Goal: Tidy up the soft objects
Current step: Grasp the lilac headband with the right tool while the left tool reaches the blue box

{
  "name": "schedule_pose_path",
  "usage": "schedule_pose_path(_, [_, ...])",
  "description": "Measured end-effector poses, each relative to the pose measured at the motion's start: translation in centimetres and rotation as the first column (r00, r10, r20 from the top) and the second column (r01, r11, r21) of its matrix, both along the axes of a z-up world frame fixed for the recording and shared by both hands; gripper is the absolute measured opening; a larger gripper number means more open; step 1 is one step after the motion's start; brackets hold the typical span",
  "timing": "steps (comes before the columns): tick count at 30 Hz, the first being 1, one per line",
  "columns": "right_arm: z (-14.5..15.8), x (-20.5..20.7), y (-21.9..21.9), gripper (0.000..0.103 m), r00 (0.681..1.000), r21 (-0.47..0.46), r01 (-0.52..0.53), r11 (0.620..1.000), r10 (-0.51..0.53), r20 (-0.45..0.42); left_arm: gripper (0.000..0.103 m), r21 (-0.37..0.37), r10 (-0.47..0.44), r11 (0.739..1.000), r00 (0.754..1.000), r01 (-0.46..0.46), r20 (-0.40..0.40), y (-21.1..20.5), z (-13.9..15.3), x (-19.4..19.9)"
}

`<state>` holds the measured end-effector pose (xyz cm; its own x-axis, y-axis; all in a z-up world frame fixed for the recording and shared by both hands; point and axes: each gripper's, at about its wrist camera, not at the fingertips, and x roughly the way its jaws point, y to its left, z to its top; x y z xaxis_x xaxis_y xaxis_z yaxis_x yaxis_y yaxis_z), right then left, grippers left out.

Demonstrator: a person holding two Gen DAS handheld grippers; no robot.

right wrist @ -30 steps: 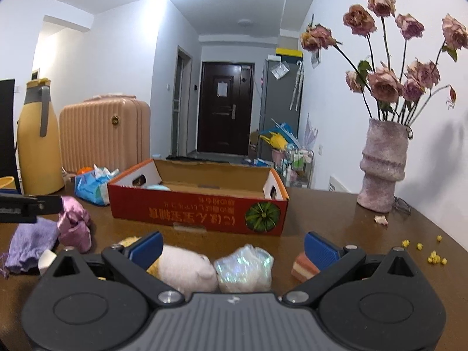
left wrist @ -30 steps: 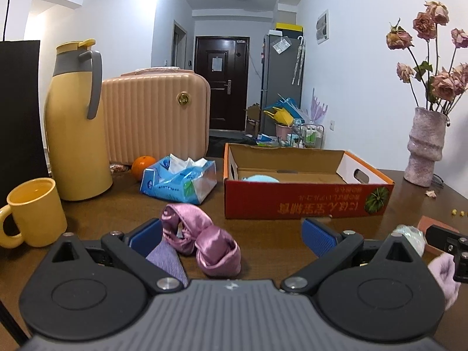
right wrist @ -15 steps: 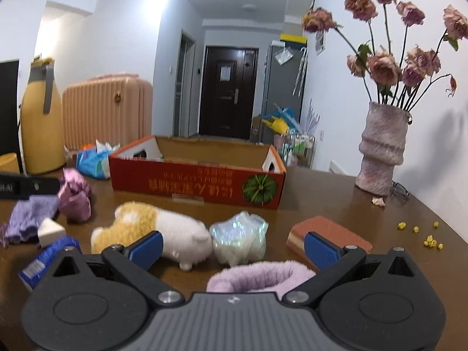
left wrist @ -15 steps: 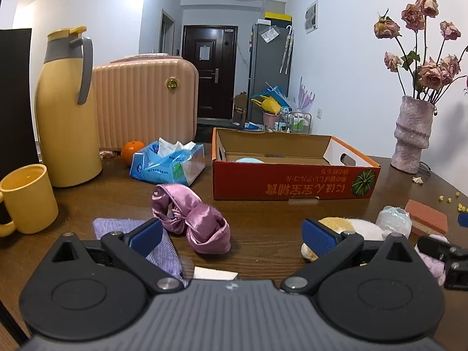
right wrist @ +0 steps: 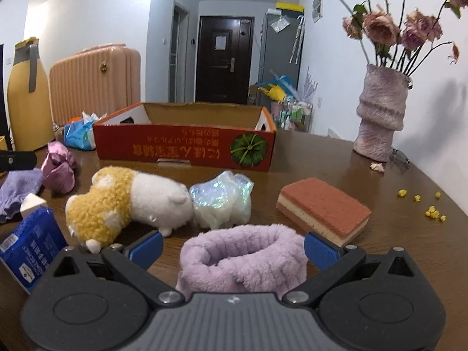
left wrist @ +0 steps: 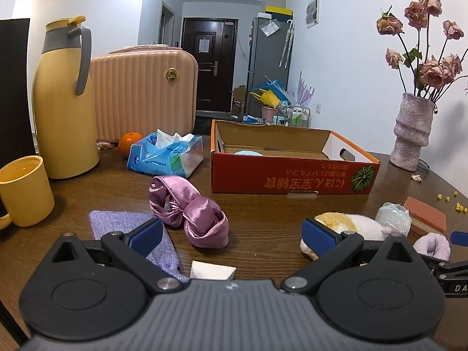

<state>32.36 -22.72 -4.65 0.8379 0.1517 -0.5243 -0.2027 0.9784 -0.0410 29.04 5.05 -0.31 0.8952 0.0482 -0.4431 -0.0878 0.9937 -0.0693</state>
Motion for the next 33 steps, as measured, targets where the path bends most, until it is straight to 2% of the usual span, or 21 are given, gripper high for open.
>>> schedule_pose_path(4, [-0.8,1.3,-0.3,0.103,0.996,0.002,0.018,1.000,-0.018,-0.084,0.103,0.005,-0.003,1.000,1.000,0.003,0.003,-0.3,0.0,-0.1])
schedule_pose_path(7, [-1.1,1.6,-0.5,0.100,0.994,0.012,0.025,1.000,-0.024,-0.111,0.103,0.006,-0.009,1.000,1.000,0.009,0.006,-0.6,0.0,-0.3])
schedule_pose_path(9, [-1.2,1.6,-0.4,0.089,0.993,0.006,0.018,1.000,-0.017,-0.113,0.103,0.006,-0.017,1.000,1.000,0.017,0.009,-0.9,0.1,-0.4])
schedule_pose_path(11, [-1.2,1.5,-0.2,0.085,0.994,-0.003,0.006,1.000,-0.006,-0.114,0.103,0.003,-0.024,1.000,1.000,0.024,0.009,-1.2,0.1,-0.6])
schedule_pose_path(13, [-1.1,1.3,0.0,0.077,0.995,-0.012,-0.007,1.000,0.006,-0.104,0.103,-0.004,-0.031,1.000,0.999,0.031,0.011,-1.5,0.2,-0.8])
schedule_pose_path(15, [-0.9,1.0,0.1,0.060,0.996,-0.012,-0.020,1.000,0.019,-0.091,0.103,-0.010,-0.036,0.999,0.999,0.036,0.012,-1.7,0.2,-1.1])
schedule_pose_path(16, [-0.7,0.8,0.1,0.054,0.996,-0.010,-0.025,1.000,0.024,-0.085,0.103,-0.013,-0.039,0.999,0.999,0.039,0.012,-1.9,0.3,-1.2])
schedule_pose_path(18, [-0.5,0.7,-0.1,0.030,0.997,0.000,-0.029,1.000,0.029,-0.078,0.103,-0.014,-0.045,0.999,0.999,0.045,0.007,-2.2,0.2,-1.3])
schedule_pose_path(21, [-0.1,0.5,-0.4,0.025,0.998,0.023,-0.029,0.999,0.031,-0.061,0.103,-0.014,-0.052,0.999,0.999,0.052,-0.003,-2.7,0.0,-1.4])
schedule_pose_path(33, [1.8,-1.5,-1.3,0.024,0.997,0.067,-0.036,0.997,0.031,0.064,0.103,-0.018,-0.049,0.999,0.998,0.048,-0.038,-3.9,-0.6,-2.0])
